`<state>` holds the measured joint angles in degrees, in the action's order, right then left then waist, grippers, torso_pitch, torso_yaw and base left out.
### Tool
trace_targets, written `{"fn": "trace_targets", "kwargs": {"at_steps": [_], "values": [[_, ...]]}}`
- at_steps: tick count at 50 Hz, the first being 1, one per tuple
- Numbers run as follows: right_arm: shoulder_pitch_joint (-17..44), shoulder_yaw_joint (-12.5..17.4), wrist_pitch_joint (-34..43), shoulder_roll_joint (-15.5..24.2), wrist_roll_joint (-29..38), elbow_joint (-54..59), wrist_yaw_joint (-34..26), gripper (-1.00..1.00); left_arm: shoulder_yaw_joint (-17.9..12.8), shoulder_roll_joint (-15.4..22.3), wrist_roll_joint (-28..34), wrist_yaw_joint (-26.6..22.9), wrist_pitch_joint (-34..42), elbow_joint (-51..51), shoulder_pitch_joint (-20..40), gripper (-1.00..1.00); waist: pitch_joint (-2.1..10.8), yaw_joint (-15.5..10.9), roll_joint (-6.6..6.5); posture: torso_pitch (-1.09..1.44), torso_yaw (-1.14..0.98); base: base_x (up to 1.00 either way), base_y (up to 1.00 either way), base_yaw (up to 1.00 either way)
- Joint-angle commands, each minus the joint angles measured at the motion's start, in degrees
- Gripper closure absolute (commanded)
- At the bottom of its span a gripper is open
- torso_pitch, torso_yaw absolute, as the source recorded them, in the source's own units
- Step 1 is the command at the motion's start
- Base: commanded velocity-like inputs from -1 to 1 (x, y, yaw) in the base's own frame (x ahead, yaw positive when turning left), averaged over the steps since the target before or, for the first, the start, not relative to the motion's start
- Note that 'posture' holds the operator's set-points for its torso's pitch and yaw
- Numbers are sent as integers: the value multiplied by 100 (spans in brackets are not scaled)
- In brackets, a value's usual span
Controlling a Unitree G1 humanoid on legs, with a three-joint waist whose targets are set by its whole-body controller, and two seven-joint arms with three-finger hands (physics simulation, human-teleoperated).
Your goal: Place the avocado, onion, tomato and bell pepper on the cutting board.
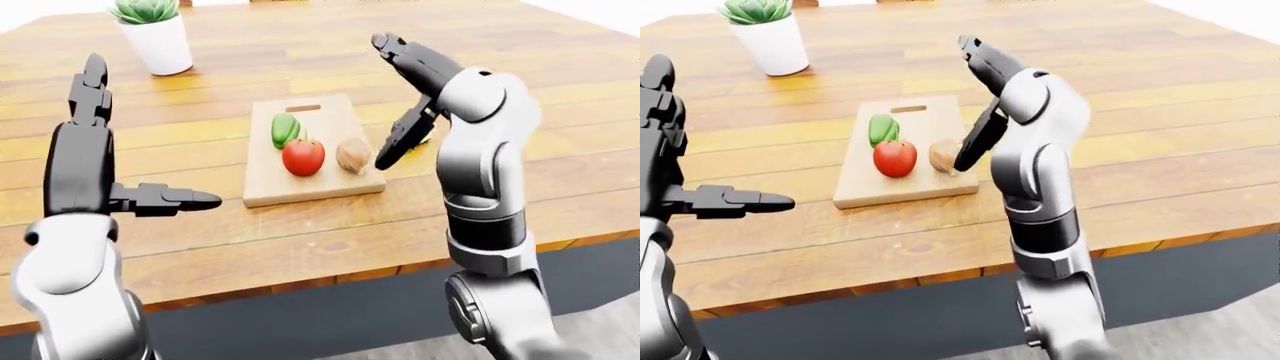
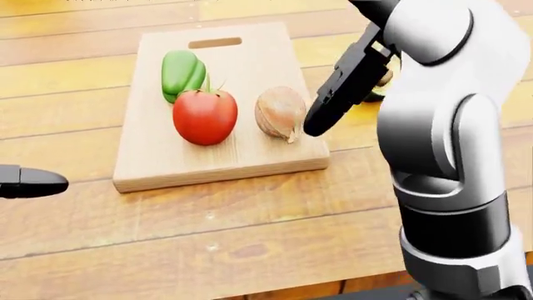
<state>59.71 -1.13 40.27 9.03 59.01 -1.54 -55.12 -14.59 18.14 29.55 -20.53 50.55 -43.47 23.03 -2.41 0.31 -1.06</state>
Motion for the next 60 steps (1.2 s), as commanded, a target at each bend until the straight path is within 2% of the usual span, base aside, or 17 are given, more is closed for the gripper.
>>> {"fn": "trace_targets", "kwargs": {"at_steps": [1, 5, 10, 15, 21, 25, 33, 52, 60], "values": [[367, 168, -245, 221, 48, 123, 105, -100, -22, 56, 24, 77, -146, -137, 142, -100, 137, 5, -26, 0, 0, 0, 0, 0], [730, 378, -455, 528, -227, 808, 487, -100, -20, 72, 23, 73, -129, -140, 158, -100, 145, 14, -17, 0, 0, 0, 0, 0], [1185, 437, -932, 830, -653, 2006, 1114, -100, -14, 120, 25, 45, -75, -124, 245, -100, 148, 22, -14, 0, 0, 0, 0, 0], [1749, 401, -1537, 968, -1023, 3548, 1847, -100, -28, 102, 18, 39, -72, -180, 190, -100, 160, 38, -30, 0, 0, 0, 0, 0], [2822, 302, -2538, 1104, -1298, 6106, 2762, -100, -54, 99, 10, 21, -55, -249, 139, -100, 177, 56, -56, 0, 0, 0, 0, 0], [3032, 263, -2794, 1107, -1348, 6864, 3073, -100, -100, 119, 13, -30, 4, -358, 86, -100, 165, 40, -54, 0, 0, 0, 0, 0], [2937, 252, -2899, 1023, -1403, 7365, 3459, -100, -128, 157, 42, -67, 89, -441, 87, -100, 168, 9, -21, 0, 0, 0, 0, 0], [2541, 189, -2790, 826, -1170, 7596, 3818, -100, -245, 196, -8, -112, 113, -523, 8, -100, 177, -12, -23, 0, 0, 0, 0, 0], [2438, 201, -2714, 782, -1112, 7632, 3923, -100, -194, 221, 10, -94, 140, -474, 84, -100, 189, -18, -25, 0, 0, 0, 0, 0]]}}
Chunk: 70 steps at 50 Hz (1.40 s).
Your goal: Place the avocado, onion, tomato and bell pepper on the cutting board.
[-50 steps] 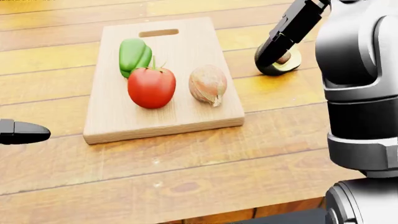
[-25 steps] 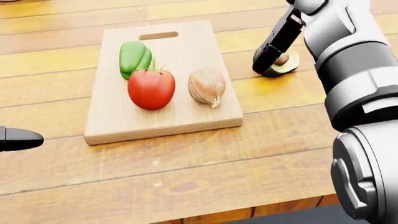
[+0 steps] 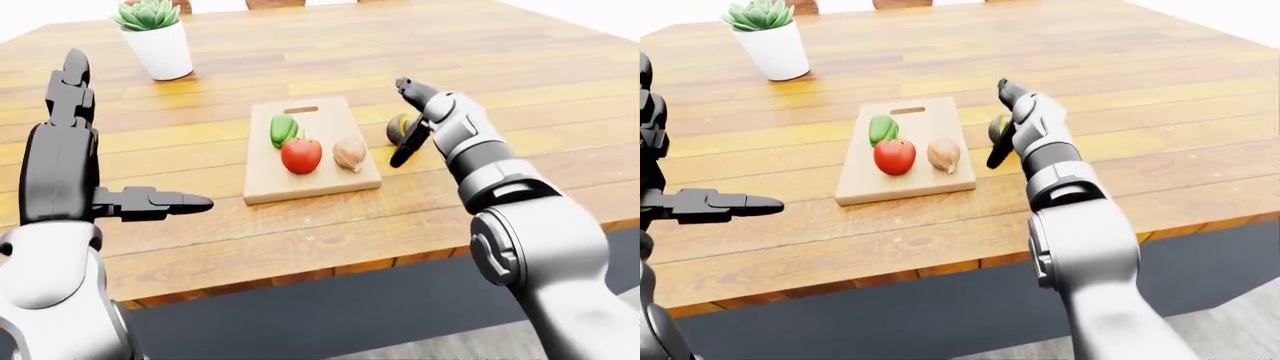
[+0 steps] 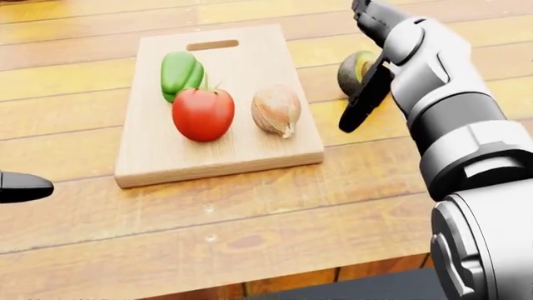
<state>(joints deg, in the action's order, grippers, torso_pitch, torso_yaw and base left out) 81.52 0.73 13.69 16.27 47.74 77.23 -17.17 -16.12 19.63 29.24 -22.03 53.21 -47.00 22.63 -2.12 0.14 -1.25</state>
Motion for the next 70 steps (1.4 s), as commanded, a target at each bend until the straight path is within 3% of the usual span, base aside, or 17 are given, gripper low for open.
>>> {"fn": "trace_targets", "kwargs": {"at_steps": [1, 15, 24, 40, 70], "values": [[237, 16, -57, 54, 18, -241, 140, -100, -42, 68, 40, 60, -139, -118, 111, -100, 163, -2, -7, 0, 0, 0, 0, 0], [198, 197, 149, -46, -397, -197, 546, -100, -140, -11, -123, 78, 237, -278, 174, -100, 179, -5, -2, 0, 0, 0, 0, 0], [380, 238, 193, 62, -569, -162, 901, -100, 88, 103, -146, 67, 458, -320, 226, -100, 178, -18, 5, 0, 0, 0, 0, 0], [794, 316, 240, 278, -577, -122, 1394, -100, 20, 161, -228, -28, 626, -461, 394, -100, 132, -19, 27, 1, 0, 0, 0, 0], [836, 354, 327, 305, -611, -105, 1445, -100, 46, 186, -173, -34, 627, -510, 352, -100, -350, -2, 24, 16, 0, 0, 0, 0]]}}
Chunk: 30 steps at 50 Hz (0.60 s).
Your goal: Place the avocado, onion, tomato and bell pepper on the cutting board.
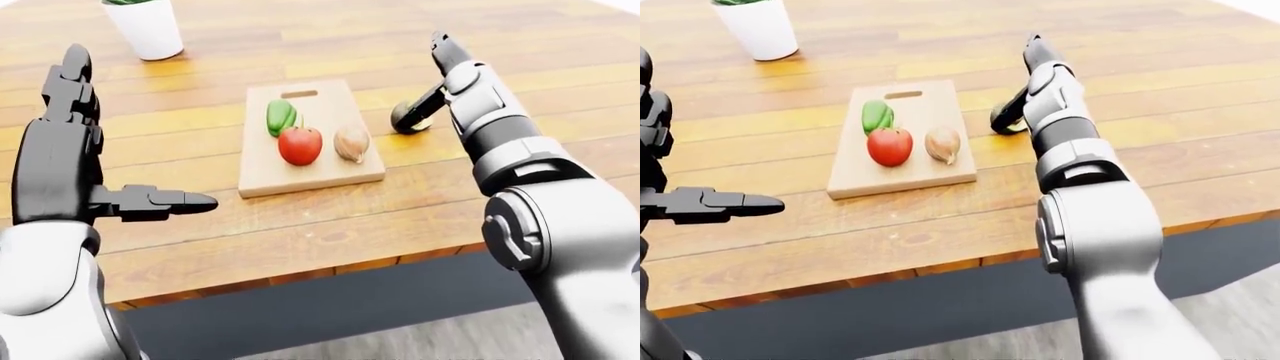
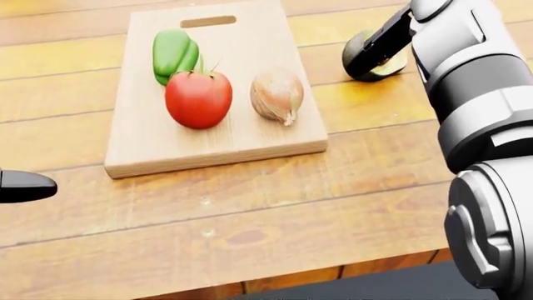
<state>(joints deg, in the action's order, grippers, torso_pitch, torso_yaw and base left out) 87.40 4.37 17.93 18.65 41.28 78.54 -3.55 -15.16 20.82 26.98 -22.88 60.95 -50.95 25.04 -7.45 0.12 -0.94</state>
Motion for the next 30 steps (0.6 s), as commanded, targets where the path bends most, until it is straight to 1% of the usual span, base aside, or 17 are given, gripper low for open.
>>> {"fn": "trace_targets", "kwargs": {"at_steps": [1, 6, 14, 18, 30], "values": [[247, -4, -97, 68, 26, -236, 88, -100, -30, 57, 58, 62, -171, -98, 107, -100, 167, 0, -7, 16, 0, 0, 0, 0], [233, -10, -100, 81, 25, -236, 85, -100, -6, 51, 87, 49, -199, -80, 100, -100, 88, 2, -6, 19, 0, 0, 0, 0], [183, -25, -101, 60, 32, -232, 19, -100, -80, 59, 107, -24, -183, -151, 57, -100, -35, 11, -5, 23, 0, 0, 0, 0], [165, -29, -84, 35, 37, -227, -1, -100, -44, 17, 122, 24, -244, -91, 52, -100, -93, 11, -9, 25, 0, 0, 0, 0], [135, -13, -33, -6, 10, -220, -21, -100, -98, 71, 122, -51, -216, -106, 88, -100, -217, 18, -14, 29, 0, 0, 0, 0]]}}
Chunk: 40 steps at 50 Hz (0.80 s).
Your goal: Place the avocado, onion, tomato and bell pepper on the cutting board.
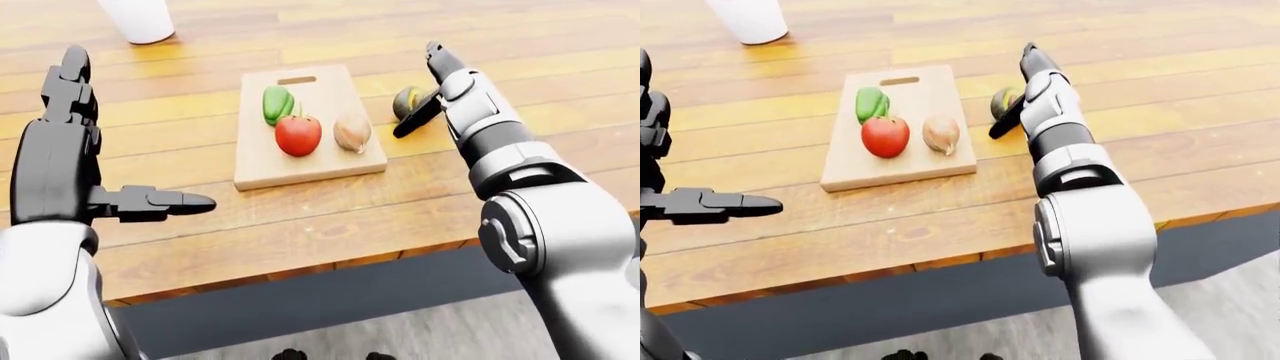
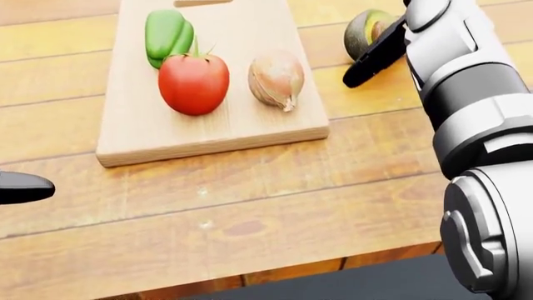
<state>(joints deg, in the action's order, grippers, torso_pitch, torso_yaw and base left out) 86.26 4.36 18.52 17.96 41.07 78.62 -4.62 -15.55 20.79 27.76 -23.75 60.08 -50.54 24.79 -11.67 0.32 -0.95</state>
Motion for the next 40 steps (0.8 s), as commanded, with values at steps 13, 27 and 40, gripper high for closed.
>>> {"fn": "trace_targets", "kwargs": {"at_steps": [13, 27, 40], "values": [[275, 82, -39, 39, -175, -216, 287, -100, -61, 83, 45, 33, -144, -154, 111, -100, 95, 6, -13, 33, 0, 0, 0, 0], [233, 46, -30, 49, -196, -222, 176, -60, -16, 80, 72, 60, -186, -99, 156, -100, 38, 16, -2, 34, 0, 0, 0, 0], [203, 29, -42, 28, -208, -225, 92, 6, -26, 65, 88, 33, -254, -91, 93, -100, 56, 23, 7, 34, 0, 0, 0, 0]]}}
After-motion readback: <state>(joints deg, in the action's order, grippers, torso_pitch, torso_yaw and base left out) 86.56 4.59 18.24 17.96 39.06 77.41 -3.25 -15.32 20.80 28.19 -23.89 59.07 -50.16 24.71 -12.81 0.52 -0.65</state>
